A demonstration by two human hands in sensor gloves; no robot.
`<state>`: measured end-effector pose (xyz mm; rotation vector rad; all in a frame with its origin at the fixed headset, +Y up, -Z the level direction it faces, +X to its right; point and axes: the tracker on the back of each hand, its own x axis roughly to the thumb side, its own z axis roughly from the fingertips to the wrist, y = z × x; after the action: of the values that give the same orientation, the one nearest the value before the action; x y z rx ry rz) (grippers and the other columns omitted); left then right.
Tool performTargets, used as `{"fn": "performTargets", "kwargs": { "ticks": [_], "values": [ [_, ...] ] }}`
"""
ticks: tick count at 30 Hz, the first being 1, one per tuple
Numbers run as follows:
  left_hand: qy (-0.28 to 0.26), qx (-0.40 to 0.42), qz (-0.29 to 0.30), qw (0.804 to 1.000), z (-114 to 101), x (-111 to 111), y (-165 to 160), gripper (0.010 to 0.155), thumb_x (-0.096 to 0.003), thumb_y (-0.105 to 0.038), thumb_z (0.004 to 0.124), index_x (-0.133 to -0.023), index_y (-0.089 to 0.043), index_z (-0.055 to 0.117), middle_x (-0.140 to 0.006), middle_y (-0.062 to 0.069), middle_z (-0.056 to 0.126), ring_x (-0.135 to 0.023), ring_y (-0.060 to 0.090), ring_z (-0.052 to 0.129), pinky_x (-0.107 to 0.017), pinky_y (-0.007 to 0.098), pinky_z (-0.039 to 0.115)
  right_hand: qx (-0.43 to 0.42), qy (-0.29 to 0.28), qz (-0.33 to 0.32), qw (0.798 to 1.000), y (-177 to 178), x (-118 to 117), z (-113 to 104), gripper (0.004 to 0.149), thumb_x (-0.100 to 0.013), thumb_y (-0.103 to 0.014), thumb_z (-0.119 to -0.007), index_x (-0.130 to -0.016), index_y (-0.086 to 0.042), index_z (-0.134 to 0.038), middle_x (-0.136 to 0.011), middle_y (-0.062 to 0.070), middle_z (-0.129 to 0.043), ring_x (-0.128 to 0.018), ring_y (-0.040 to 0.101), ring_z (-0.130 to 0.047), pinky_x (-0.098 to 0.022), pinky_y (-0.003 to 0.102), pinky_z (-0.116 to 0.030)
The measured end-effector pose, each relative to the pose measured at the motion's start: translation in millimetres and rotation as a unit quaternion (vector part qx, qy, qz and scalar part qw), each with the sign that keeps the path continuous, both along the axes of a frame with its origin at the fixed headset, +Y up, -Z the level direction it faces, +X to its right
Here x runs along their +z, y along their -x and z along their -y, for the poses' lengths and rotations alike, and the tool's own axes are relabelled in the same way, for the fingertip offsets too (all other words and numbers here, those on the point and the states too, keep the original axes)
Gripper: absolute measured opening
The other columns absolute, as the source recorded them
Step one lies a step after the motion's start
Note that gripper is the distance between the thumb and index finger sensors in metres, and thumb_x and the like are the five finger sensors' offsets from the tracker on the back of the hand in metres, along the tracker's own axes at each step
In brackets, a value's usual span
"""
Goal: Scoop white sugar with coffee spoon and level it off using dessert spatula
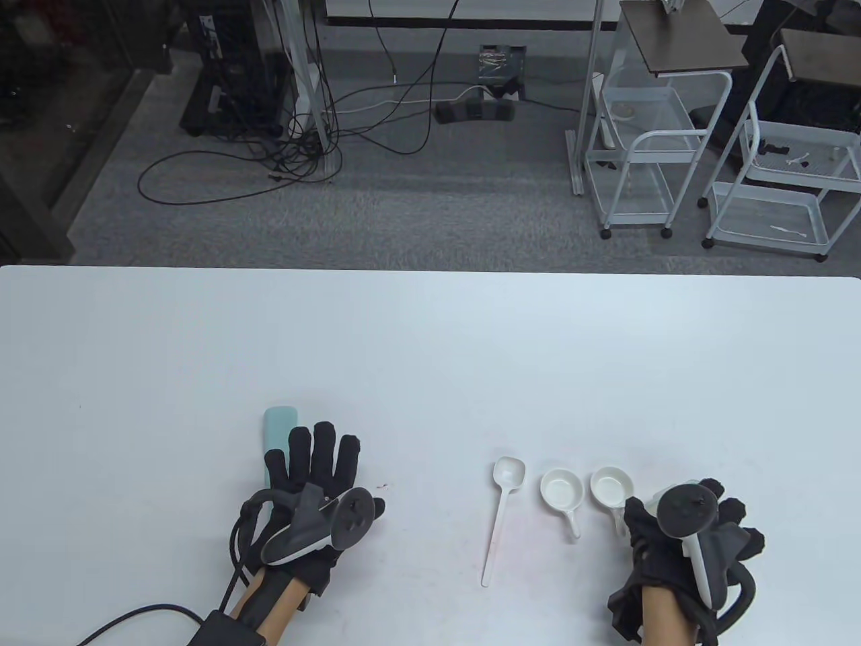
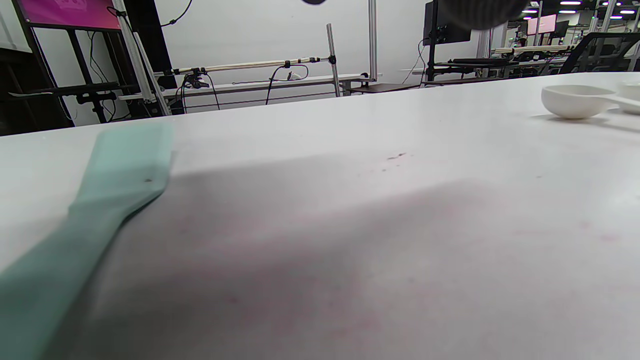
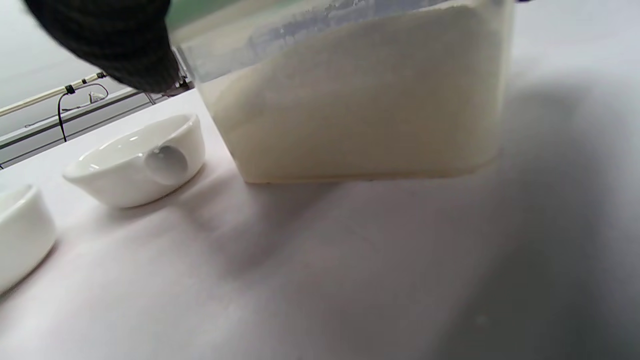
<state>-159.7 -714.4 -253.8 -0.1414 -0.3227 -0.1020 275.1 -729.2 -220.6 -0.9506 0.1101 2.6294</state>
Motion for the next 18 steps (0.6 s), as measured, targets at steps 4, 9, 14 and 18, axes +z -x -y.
{"fn": "performTargets", "kwargs": {
  "ticks": [4,9,14,18],
  "values": [
    [0.003,0.0,-0.001,1.0,-0.1,-0.3,0.2,0.097,-0.06,-0.066,0.052,-0.126,0.0,0.021,-0.123,0.043,0.012,-0.105,0.073,0.025,-0.065,0.086,0.031,0.019,-0.021,-0.003,1.0,-1.1,0.5,-1.0,0.107,-0.05,-0.062,-0.082,-0.115,0.001,-0.023,-0.115,0.04,-0.02,-0.094,0.081,-0.023,-0.063,0.084,-0.051],
    [0.002,0.002,-0.001,1.0,-0.2,-0.7,0.5,0.097,-0.06,-0.066,0.052,-0.126,0.0,0.021,-0.123,0.044,0.012,-0.105,0.073,0.025,-0.065,0.086,0.031,0.03,-0.038,-0.003,0.999,-2.7,0.4,-2.2,0.108,-0.048,-0.061,-0.084,-0.113,0.005,-0.029,-0.115,0.041,-0.026,-0.093,0.083,-0.029,-0.062,0.085,-0.054],
    [0.002,0.002,-0.001,1.0,-0.3,-1.5,0.8,0.097,-0.06,-0.066,0.052,-0.126,0.0,0.021,-0.123,0.043,0.012,-0.105,0.073,0.025,-0.065,0.086,0.031,0.032,-0.071,-0.026,0.997,8.5,0.0,-28.6,0.109,-0.049,-0.061,-0.085,-0.113,0.007,-0.029,-0.114,0.042,-0.026,-0.093,0.083,-0.029,-0.062,0.085,-0.054],
    [-0.003,0.006,-0.008,1.0,-3.2,-2.0,3.2,0.097,-0.0601,-0.066,0.052,-0.126,0.0,0.021,-0.123,0.044,0.012,-0.105,0.073,0.025,-0.065,0.086,0.031,0.049,-0.125,-0.101,0.986,48.6,0.8,-62.5,0.109,-0.049,-0.061,-0.084,-0.113,0.008,-0.029,-0.114,0.043,-0.026,-0.092,0.083,-0.03,-0.061,0.085,-0.055]
  ]
}}
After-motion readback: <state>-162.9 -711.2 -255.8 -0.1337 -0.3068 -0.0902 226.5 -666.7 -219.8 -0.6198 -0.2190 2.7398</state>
